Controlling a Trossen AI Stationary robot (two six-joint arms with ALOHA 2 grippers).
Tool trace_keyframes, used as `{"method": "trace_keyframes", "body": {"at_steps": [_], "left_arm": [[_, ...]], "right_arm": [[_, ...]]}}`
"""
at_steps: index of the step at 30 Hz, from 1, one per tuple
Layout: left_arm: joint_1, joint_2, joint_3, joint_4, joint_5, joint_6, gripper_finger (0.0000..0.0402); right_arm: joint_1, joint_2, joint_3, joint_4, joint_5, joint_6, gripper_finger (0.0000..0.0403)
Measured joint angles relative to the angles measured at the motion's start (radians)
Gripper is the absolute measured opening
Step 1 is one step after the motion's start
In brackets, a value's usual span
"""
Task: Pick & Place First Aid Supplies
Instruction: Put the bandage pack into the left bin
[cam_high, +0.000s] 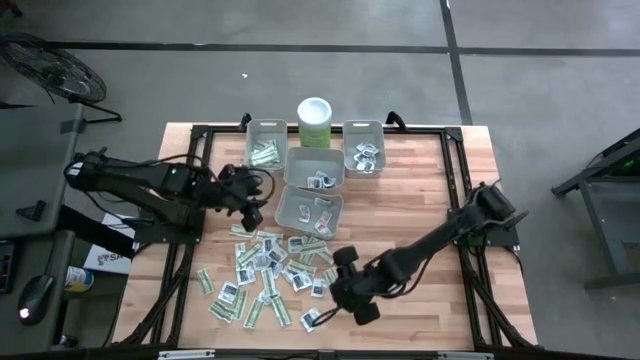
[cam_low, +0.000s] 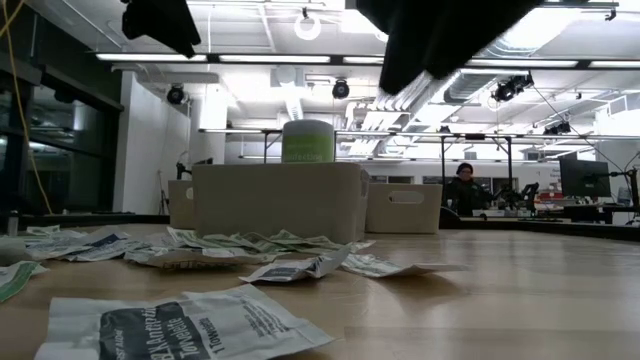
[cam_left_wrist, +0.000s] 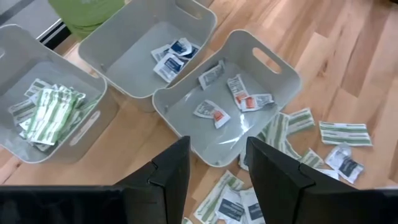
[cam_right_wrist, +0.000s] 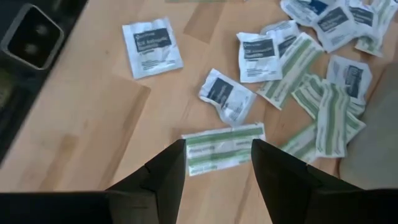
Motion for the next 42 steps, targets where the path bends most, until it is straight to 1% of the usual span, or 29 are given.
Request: {"method": "trace_keyframes", "body": {"at_steps": [5, 8, 14, 17, 22, 26, 33, 39, 42], "left_arm": [[-0.047, 0.0, 0.0, 0.001, -0.027, -0.027, 0.0156], [-0.063, 0.0, 0.0, 0.001, -0.029, -0.03, 0.0156], [-0.063, 0.0, 0.0, 0.001, -0.029, -0.044, 0.0156], [-0.063, 0.0, 0.0, 0.001, -0.029, -0.044, 0.0156], [-0.063, 0.0, 0.0, 0.001, -0.029, -0.044, 0.0156], [-0.063, 0.0, 0.0, 0.001, -0.029, -0.044, 0.0156], [-0.063, 0.0, 0.0, 0.001, -0.029, -0.044, 0.0156], [-0.063, 0.001, -0.001, 0.001, -0.029, -0.044, 0.0156], [-0.062, 0.001, -0.001, 0.0, -0.029, -0.044, 0.0156]], "right_arm": [[0.006, 0.058, 0.0, 0.043, 0.041, 0.0, 0.0177], [0.006, 0.087, 0.0, 0.046, 0.029, 0.002, 0.0175], [0.027, 0.137, 0.0, 0.068, -0.018, 0.018, 0.0174], [0.042, 0.153, 0.0, 0.071, -0.001, 0.026, 0.0172], [0.065, 0.17, 0.0, 0.067, 0.089, 0.026, 0.0174], [0.072, 0.177, 0.0, 0.06, 0.129, 0.026, 0.0172], [0.073, 0.178, 0.0, 0.065, 0.139, 0.023, 0.0173], [0.076, 0.205, 0.0, 0.069, 0.111, 0.026, 0.017], [0.077, 0.219, 0.0, 0.065, 0.133, 0.031, 0.017]]}}
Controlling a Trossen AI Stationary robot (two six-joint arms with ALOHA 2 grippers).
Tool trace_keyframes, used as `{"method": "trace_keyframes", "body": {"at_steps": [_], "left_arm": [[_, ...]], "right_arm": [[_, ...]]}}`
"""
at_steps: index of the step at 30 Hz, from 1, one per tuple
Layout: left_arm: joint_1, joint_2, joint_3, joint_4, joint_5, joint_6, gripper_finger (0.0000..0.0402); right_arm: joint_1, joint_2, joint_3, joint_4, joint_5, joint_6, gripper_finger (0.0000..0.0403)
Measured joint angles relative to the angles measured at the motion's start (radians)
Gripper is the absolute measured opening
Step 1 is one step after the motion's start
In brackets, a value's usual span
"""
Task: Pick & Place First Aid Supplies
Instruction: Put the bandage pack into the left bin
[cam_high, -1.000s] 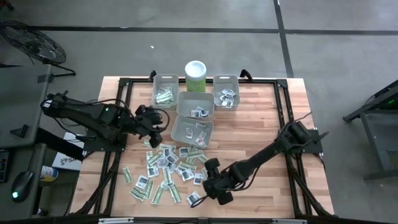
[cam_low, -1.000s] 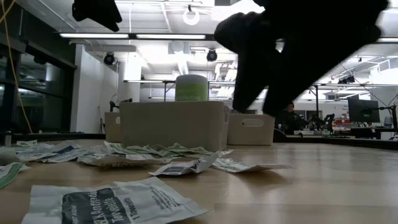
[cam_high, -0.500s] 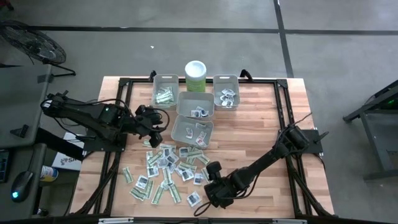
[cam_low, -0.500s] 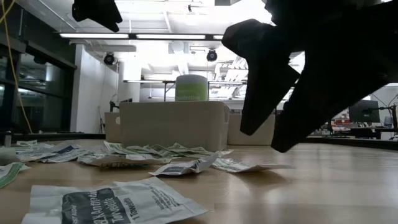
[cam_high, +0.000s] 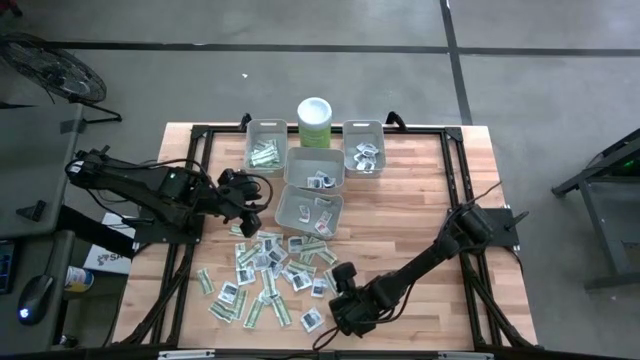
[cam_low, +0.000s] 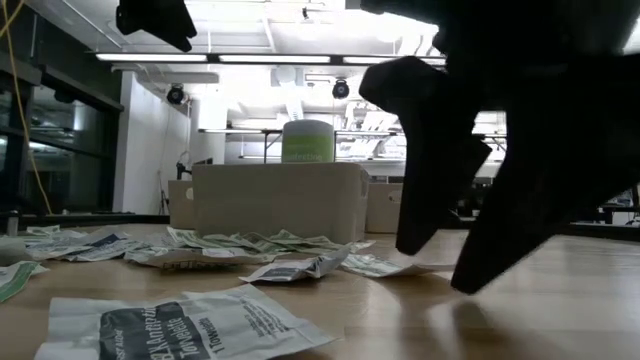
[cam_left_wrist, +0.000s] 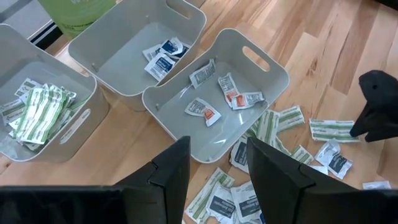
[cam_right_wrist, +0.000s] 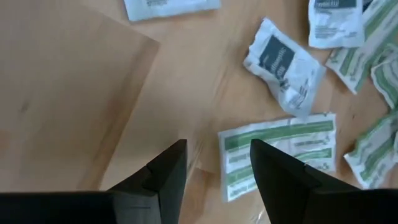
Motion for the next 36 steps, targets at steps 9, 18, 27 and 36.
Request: {"method": "trace_keyframes", "body": {"at_steps": [9, 18, 27, 36], "left_arm": [[0.0, 0.0, 0.0, 0.0, 0.0, 0.0, 0.0156], [0.0, 0.0, 0.0, -0.003, 0.001, 0.0, 0.0156], [0.0, 0.0, 0.0, -0.003, 0.003, 0.0, 0.0156], [0.0, 0.0, 0.0, -0.007, 0.008, 0.0, 0.0156]], "right_arm": [[-0.002, 0.041, 0.005, -0.003, 0.033, 0.048, 0.0167], [-0.014, 0.05, 0.004, -0.039, 0.107, 0.044, 0.0146], [-0.052, 0.052, 0.003, -0.043, 0.106, 0.042, 0.0142], [-0.063, 0.052, 0.002, -0.046, 0.055, 0.046, 0.0111]]}}
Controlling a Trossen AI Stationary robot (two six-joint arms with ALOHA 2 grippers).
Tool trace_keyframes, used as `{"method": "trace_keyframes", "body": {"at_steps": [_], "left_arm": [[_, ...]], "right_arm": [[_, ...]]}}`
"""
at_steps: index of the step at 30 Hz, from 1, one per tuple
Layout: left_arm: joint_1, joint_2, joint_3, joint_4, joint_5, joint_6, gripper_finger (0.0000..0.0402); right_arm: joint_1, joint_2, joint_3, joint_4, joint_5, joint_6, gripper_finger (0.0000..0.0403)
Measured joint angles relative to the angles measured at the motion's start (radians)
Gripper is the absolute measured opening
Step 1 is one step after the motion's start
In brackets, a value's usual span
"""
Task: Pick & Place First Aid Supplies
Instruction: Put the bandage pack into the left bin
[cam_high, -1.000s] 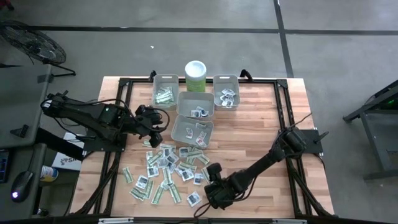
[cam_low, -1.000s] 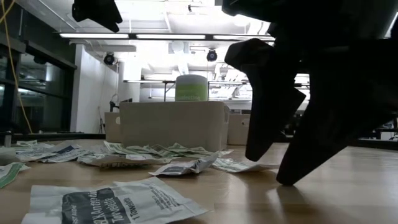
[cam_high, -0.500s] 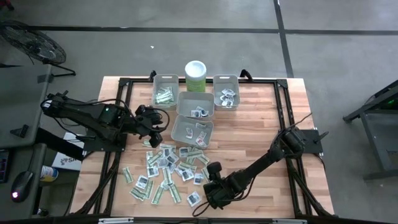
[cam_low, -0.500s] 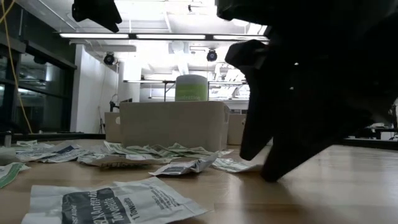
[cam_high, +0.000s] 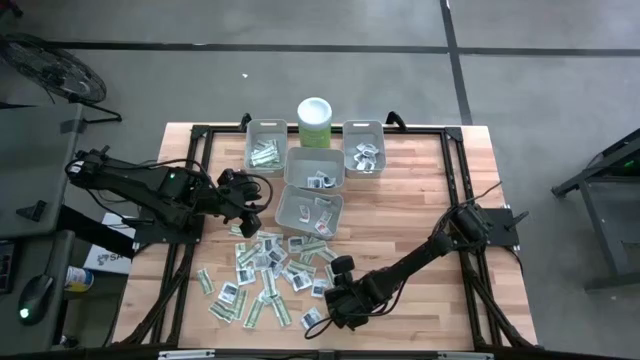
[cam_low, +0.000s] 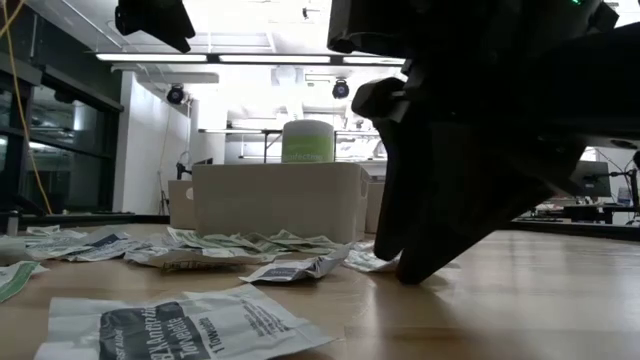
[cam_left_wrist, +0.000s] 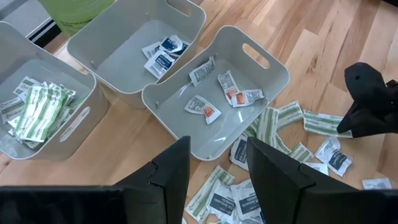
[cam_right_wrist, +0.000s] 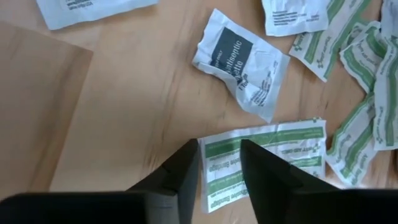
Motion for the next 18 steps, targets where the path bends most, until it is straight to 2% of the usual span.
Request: {"method": "trace_keyframes", "body": {"at_steps": [9, 18], "left_arm": [[0.0, 0.0, 0.0, 0.0, 0.001, 0.0, 0.0156], [0.0, 0.0, 0.0, 0.0, 0.0, 0.0, 0.0156]], "right_arm": [[0.0, 0.0, -0.001, 0.001, -0.022, 0.045, 0.0011], [0.003, 0.001, 0.045, -0.022, -0.059, 0.078, 0.0002]]}}
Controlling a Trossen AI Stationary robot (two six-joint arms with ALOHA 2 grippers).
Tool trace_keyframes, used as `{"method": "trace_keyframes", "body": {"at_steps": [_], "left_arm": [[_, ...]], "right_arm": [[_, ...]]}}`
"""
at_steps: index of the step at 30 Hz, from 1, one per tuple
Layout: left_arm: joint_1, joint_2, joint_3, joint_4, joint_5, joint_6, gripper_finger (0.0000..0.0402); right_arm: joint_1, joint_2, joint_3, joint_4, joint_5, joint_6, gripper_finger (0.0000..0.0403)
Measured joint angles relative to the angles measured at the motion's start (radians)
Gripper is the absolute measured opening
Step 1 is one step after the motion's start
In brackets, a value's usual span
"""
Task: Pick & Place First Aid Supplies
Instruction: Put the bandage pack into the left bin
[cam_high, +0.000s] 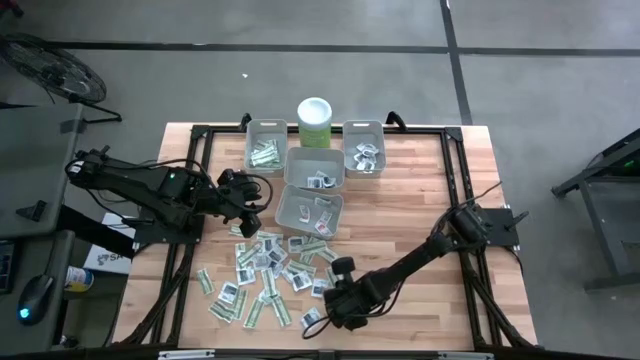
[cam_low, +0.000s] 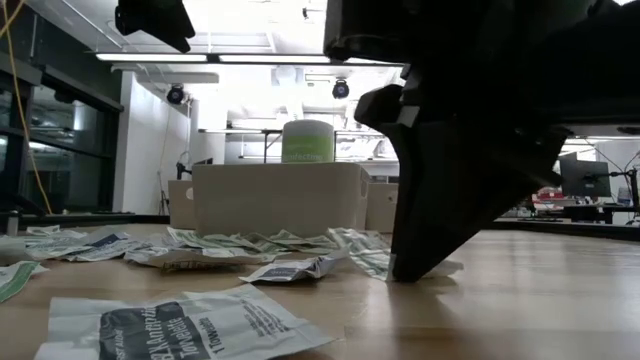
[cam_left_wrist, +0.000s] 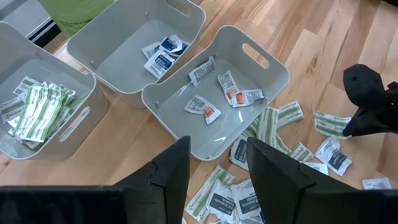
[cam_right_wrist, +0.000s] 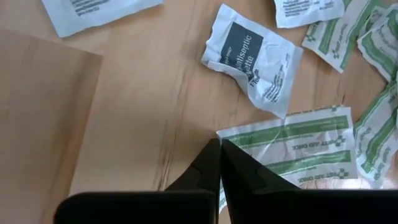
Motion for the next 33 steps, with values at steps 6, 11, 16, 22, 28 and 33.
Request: {"method": "trace_keyframes", "body": {"at_steps": [6, 11, 16, 22, 28, 33], "left_arm": [[0.0, 0.0, 0.0, 0.001, 0.0, 0.019, 0.0156], [0.0, 0.0, 0.0, 0.001, 0.0, 0.028, 0.0156], [0.0, 0.0, 0.0, 0.005, -0.001, 0.045, 0.0156], [0.0, 0.0, 0.0, 0.02, 0.0, 0.049, 0.0156], [0.0, 0.0, 0.0, 0.119, 0.034, 0.147, 0.0156], [0.0, 0.0, 0.0, 0.205, 0.07, 0.203, 0.0156]], "right_arm": [[-0.001, 0.007, 0.137, -0.121, -0.049, 0.028, 0.0001], [-0.009, 0.005, 0.271, -0.258, -0.146, 0.065, 0.0001], [-0.02, 0.003, 0.42, -0.42, -0.159, 0.089, 0.0], [-0.022, 0.002, 0.589, -0.532, -0.04, -0.003, 0.0], [-0.05, -0.001, 0.749, -0.592, -0.015, -0.041, 0.0], [-0.074, -0.028, 0.799, -0.624, 0.043, -0.116, 0.0]]}}
